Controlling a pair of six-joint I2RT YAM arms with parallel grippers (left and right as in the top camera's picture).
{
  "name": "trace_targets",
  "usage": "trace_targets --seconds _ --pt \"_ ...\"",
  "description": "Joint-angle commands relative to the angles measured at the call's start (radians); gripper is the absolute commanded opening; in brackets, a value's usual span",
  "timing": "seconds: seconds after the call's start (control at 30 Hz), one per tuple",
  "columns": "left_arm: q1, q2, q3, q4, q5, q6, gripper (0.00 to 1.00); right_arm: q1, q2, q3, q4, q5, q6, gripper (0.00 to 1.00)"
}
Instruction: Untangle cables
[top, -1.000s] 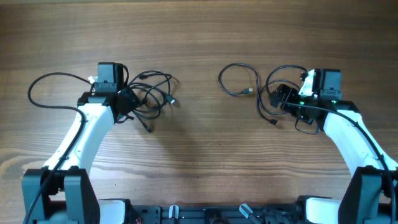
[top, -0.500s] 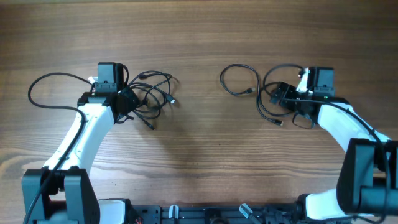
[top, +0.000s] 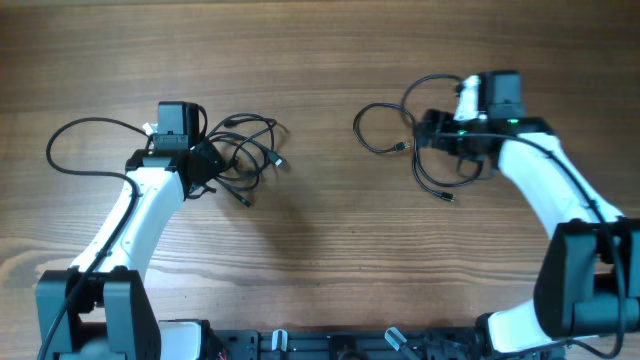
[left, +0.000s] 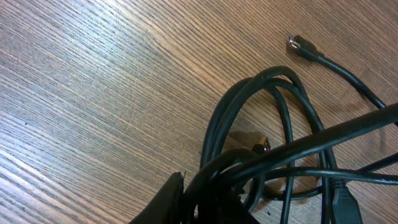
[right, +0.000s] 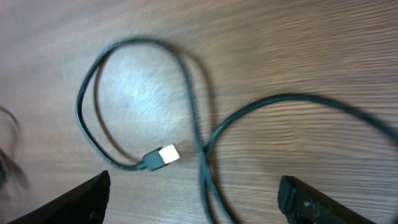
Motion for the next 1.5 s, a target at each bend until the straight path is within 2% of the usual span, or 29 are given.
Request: trace_targets --seconds 0.0,0.13,0.23,0.33,0.37,0.5,0.53,0.57,0.6,0.7,0.87,1.23,1.37,1.47 --pt "0.008 0.012 -0.012 0.003 0.006 -0.007 0.18 0.111 0.042 0.007 0.017 0.203 0.035 0.91" --pt "0.008 0.012 -0.012 0.003 0.006 -0.007 0.18 0.227 0.123 0.007 0.104 0.399 0.035 0.93" --pt "0.008 0.012 -0.012 0.002 0.006 -0.007 0.18 0.247 0.180 0.007 0.133 0.444 0.036 0.95" --pt "0.008 0.012 -0.012 0.003 0.006 -0.007 0.19 0.246 0.225 0.007 0.116 0.449 0.054 0.96" --pt "0.008 0.012 -0.012 0.003 0.006 -0.007 0.19 0.246 0.233 0.007 0.101 0.463 0.056 0.99" --pt "0.008 0.012 -0.012 0.003 0.018 -0.006 0.19 0.243 0.237 0.007 0.012 0.549 0.080 0.99" --pt "0.008 0.012 -0.012 0.003 0.025 -0.006 0.20 0.240 0.237 0.007 -0.010 0.563 0.080 0.98" --pt "0.008 0.012 -0.012 0.003 0.025 -0.006 0.20 0.235 0.237 0.007 -0.029 0.567 0.080 0.92" --pt "0.008 0.012 -0.012 0.003 0.025 -0.006 0.20 0.221 0.237 0.007 -0.054 0.567 0.080 0.82" --pt "0.008 0.012 -0.012 0.003 0.025 -0.006 0.20 0.183 0.238 0.007 -0.074 0.554 0.080 0.72" --pt "0.008 0.012 -0.012 0.003 0.025 -0.006 0.20 0.074 0.238 0.007 -0.073 0.495 0.077 0.63" --pt "0.008 0.012 -0.012 0.003 0.025 -0.006 0.20 -0.342 0.238 0.007 -0.029 0.475 0.055 0.61" --pt "0.008 0.012 -0.012 0.003 0.025 -0.006 0.20 -0.488 0.238 0.007 0.005 0.427 0.135 0.62" --pt "0.008 0.012 -0.012 0.003 0.028 -0.006 0.20 -0.569 0.238 0.007 0.058 0.418 0.138 0.60"
